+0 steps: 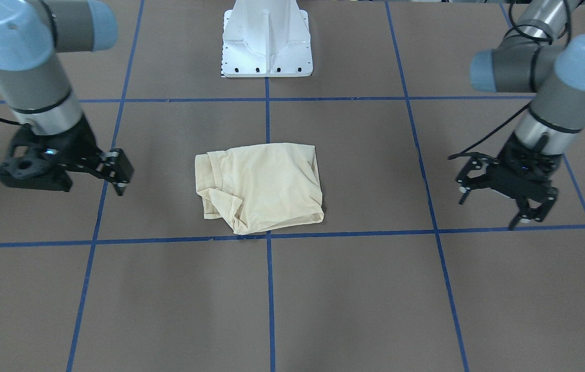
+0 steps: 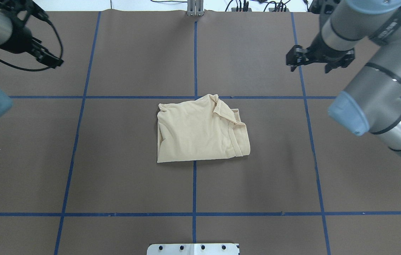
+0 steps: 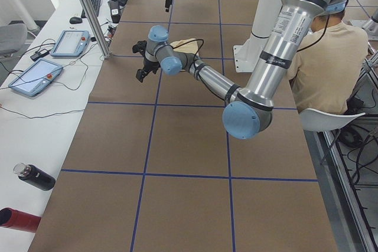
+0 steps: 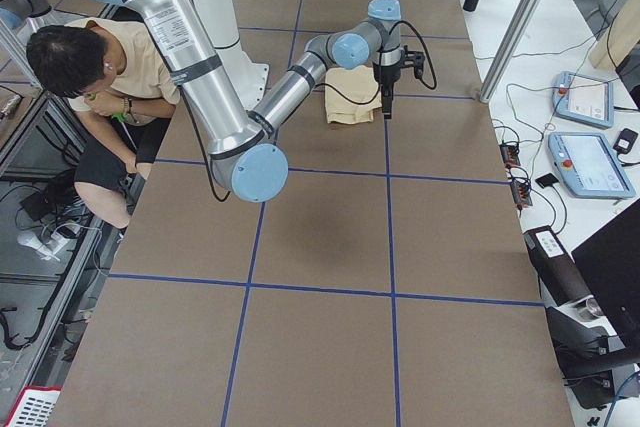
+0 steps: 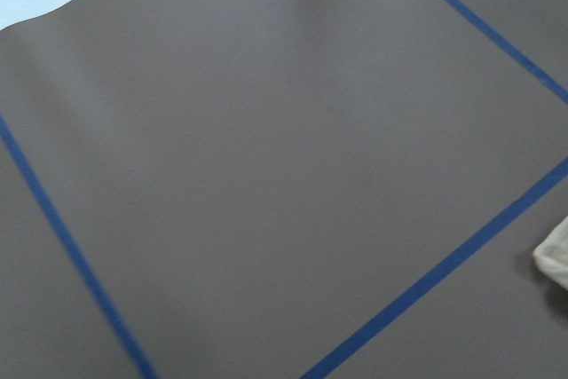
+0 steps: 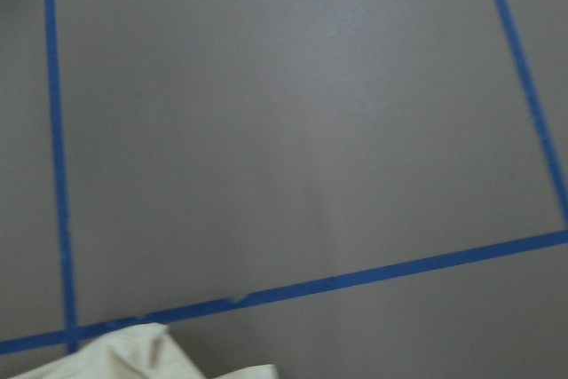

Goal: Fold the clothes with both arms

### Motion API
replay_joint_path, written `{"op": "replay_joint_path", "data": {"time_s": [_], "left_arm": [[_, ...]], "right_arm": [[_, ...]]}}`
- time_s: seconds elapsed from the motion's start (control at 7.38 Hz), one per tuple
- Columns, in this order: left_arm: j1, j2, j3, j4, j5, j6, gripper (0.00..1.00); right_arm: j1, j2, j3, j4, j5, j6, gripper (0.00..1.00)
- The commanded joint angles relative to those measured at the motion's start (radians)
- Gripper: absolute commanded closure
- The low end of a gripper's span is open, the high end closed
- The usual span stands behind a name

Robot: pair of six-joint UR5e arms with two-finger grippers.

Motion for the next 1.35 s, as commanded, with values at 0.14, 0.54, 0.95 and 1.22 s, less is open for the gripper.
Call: {"op": "replay_joint_path", "data": {"time_s": [0.14, 0.54, 0.95, 1.22], "left_arm": [[-0.223, 0.175, -0.008, -0.007, -0.036, 0.196, 0.0], [-0.253, 0.223, 0.013, 0.004, -0.043, 0.197, 0.0], [-0.412, 0.23, 0.058, 0.184, -0.215, 0.2, 0.0], [-0.426, 0.261, 0.061, 0.296, -0.215, 0.255, 0.0]], "right_arm": [[0.319, -0.312, 0.038, -0.012, 0.135, -0.532, 0.0], [0.509, -0.534, 0.017, 0.007, 0.141, -0.811, 0.0], [0.6, -0.641, 0.015, 0.037, 0.225, -0.923, 0.0], [0.599, -0.642, 0.0, 0.039, 0.235, -0.913, 0.0]]}}
